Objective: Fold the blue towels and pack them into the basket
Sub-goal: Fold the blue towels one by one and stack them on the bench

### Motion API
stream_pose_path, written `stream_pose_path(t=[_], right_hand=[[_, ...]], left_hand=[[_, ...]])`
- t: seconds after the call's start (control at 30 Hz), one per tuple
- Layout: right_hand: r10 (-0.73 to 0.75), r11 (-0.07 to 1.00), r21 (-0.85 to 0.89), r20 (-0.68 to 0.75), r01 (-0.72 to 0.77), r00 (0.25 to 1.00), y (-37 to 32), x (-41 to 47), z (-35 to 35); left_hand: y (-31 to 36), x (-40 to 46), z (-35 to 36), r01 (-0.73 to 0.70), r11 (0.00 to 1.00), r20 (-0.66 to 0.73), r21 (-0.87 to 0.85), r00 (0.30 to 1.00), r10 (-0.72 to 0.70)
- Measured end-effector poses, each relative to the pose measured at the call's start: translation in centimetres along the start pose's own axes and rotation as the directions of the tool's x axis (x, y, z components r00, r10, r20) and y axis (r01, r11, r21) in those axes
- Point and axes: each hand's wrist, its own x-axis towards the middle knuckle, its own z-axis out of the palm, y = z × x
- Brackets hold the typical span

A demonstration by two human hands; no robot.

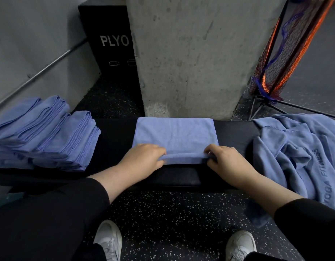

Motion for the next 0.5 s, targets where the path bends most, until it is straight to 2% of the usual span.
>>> stream_pose_path(t=[0.07, 0.17, 0.3, 0.4, 0.5], right_hand=[[0.074, 0.994, 0.085, -0.024, -0.072, 0.997, 0.5, 0.0, -0.5], [0.088, 0.989, 0.118, -0.017, -0.086, 0.996, 1.2, -0.1, -1.2], [0.043, 0.986, 0.163, -0.058, -0.033, 0.997, 1.7, -0.4, -1.4], [0.068, 0.973, 0.218, 0.027, -0.073, 0.997, 1.5, -0.9, -2.1], [0.074, 0.974, 0.204, 0.126, -0.098, 0.989, 0.7, -1.4, -3.0]], left_hand=[[-1.4, -0.6, -0.1, -0.048, 0.997, 0.014, 0.053, 0.999, 0.047], [-3.7, -1.5, -0.5, 0.014, 1.0, -0.013, -0.012, 1.0, -0.014], [-6.5, -2.8, -1.4, 0.152, 0.928, -0.062, -0.341, 0.981, -0.183], [-7.0, -3.5, -2.6, 0.23, 0.857, 0.013, -0.461, 0.968, -0.252], [-7.0, -4.1, -3.6, 0.263, 0.864, 0.083, -0.429, 0.964, -0.252]])
